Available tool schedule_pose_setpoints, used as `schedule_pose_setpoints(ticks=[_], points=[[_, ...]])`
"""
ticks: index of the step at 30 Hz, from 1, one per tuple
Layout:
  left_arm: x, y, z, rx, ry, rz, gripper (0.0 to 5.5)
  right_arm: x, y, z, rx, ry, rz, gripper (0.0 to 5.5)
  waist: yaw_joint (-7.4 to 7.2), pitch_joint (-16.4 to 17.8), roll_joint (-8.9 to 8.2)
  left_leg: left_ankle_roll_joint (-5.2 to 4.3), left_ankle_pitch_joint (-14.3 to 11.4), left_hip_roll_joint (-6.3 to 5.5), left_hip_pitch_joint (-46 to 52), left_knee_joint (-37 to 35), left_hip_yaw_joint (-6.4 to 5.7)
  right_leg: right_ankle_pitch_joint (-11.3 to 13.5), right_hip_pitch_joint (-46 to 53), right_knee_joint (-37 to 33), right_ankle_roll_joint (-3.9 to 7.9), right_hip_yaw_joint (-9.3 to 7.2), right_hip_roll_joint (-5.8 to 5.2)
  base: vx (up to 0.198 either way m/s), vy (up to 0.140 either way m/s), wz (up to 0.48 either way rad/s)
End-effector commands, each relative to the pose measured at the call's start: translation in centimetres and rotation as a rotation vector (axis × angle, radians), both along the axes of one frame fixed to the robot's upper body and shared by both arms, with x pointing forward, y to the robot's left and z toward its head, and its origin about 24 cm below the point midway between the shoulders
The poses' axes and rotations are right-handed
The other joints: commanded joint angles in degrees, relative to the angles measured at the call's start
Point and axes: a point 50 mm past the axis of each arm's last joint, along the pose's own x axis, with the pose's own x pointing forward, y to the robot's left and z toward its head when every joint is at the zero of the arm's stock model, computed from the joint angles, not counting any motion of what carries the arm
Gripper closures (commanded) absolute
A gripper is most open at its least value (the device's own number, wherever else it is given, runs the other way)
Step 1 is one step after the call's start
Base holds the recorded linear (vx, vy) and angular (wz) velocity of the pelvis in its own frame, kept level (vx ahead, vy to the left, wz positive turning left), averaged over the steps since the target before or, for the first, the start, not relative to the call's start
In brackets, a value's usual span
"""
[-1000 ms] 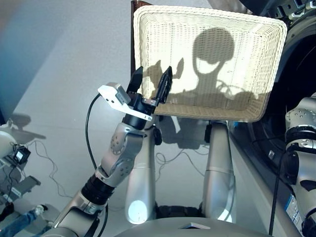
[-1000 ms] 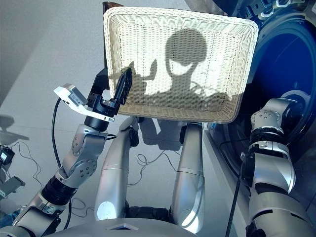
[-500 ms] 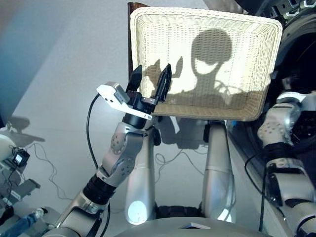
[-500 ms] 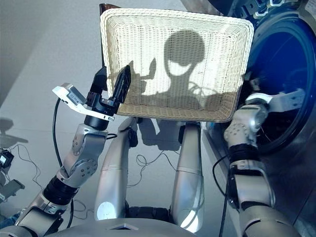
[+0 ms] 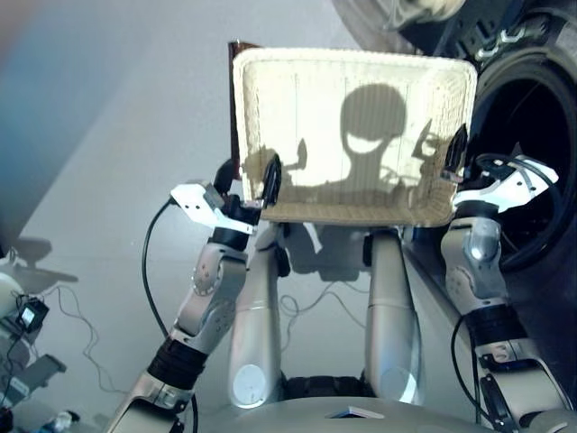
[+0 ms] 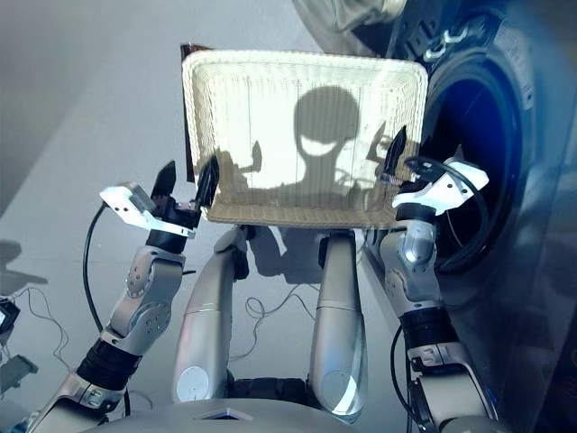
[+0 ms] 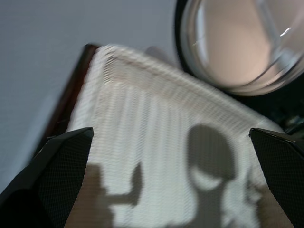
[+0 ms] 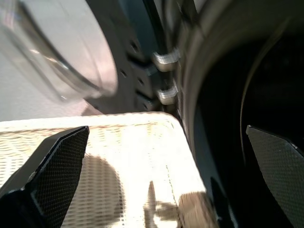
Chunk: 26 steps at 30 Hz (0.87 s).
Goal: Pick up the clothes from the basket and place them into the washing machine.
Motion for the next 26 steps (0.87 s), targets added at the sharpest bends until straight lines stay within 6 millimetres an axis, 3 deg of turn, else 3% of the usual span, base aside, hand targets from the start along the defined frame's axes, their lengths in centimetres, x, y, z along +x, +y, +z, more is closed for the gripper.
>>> schedule_pose_setpoints(ticks=[1,3,6,10,11,12,14,18,20,21,26], points=[[0.3,2.3,-2.3,0.170,0.034,0.053,0.00,-0.5,-0.6,-1.6,-0.078,0.074,0.037,0.00,0.99,-0.69,-3.02,-0.25,-7.03,-2.43,9.04,2.86,-0.57,10.00,11.87,-15.58,1.83,-3.61,1.22,0.126,-0.035,0.038],[0.3,2.7,-3.4,0.187,0.080,0.067,0.00,-0.6,-0.8,-2.6,-0.076,0.120,0.041,0.00,1.11,-0.69,-3.21,-0.28,-6.42,-2.59,11.22,1.20,-0.84,10.52,14.16,-17.11,1.94,-3.95,1.21,0.077,-0.019,0.081],[-1.2,4.4,-8.6,0.178,0.319,0.122,0.00,-2.2,-0.8,-8.5,-0.055,0.382,0.077,0.00,1.58,-1.16,-4.09,-0.71,-4.70,-2.35,20.75,-4.87,-1.43,11.53,24.21,-22.80,2.55,-6.05,0.90,0.131,-0.028,0.122],[-4.2,6.1,-12.5,0.214,0.507,0.170,0.00,-5.3,-0.6,-13.5,-0.059,0.620,0.117,0.00,1.84,-5.86,-5.17,-1.10,-2.40,-1.80,26.75,-11.07,-1.37,12.84,30.12,-28.11,3.11,-7.87,0.62,0.108,-0.011,0.130],[-4.2,6.1,-12.5,0.214,0.507,0.170,0.00,-5.4,-0.6,-13.5,-0.059,0.620,0.118,0.00,1.81,-5.82,-5.18,-1.10,-2.35,-1.80,26.90,-11.20,-1.39,12.87,30.27,-28.21,3.11,-7.91,0.62,0.110,0.000,0.043],[-5.7,6.8,-14.2,0.229,0.601,0.185,0.00,-6.9,-0.7,-15.4,-0.014,0.708,0.107,0.00,1.68,-8.29,-5.63,-1.19,-1.83,-1.67,28.95,-13.07,-1.16,13.34,32.35,-30.02,3.33,-8.32,0.60,0.110,0.009,0.071],[-7.7,7.7,-16.0,0.270,0.712,0.197,0.00,-8.4,-0.6,-17.4,0.002,0.812,0.120,0.00,1.46,-10.62,-5.88,-1.35,-1.22,-1.43,31.46,-15.40,-0.79,14.08,34.54,-31.97,3.53,-8.47,0.36,0.106,0.030,0.087],[-10.3,8.7,-18.1,0.364,0.855,0.181,0.00,-11.9,-0.5,-21.1,0.012,1.033,0.133,0.00,1.39,-15.66,-6.33,-1.33,-0.77,-1.60,35.42,-18.94,-0.34,15.08,38.22,-35.31,3.81,-8.37,0.18,0.084,0.030,0.015],[-10.9,8.9,-18.5,0.375,0.887,0.184,0.00,-12.7,-0.5,-21.8,0.020,1.079,0.130,0.00,1.39,-16.94,-6.40,-1.27,-0.91,-1.72,36.27,-19.49,-0.09,15.39,39.16,-36.36,3.96,-8.45,0.10,0.089,0.024,0.057],[-12.7,9.1,-19.7,0.366,0.994,0.182,0.00,-15.1,-0.6,-23.8,0.023,1.230,0.130,0.00,1.58,-19.30,-6.62,-1.30,-1.20,-1.78,37.63,-20.14,0.00,16.18,40.97,-38.34,4.23,-8.41,-0.30,0.087,0.018,0.044],[-15.0,9.6,-20.8,0.412,1.108,0.150,0.00,-18.4,-0.8,-25.7,0.050,1.411,0.128,0.00,1.51,-23.19,-6.79,-1.07,-2.70,-1.93,40.45,-20.14,0.69,16.55,44.25,-40.12,4.40,-8.26,-0.86,0.073,0.020,-0.022]])
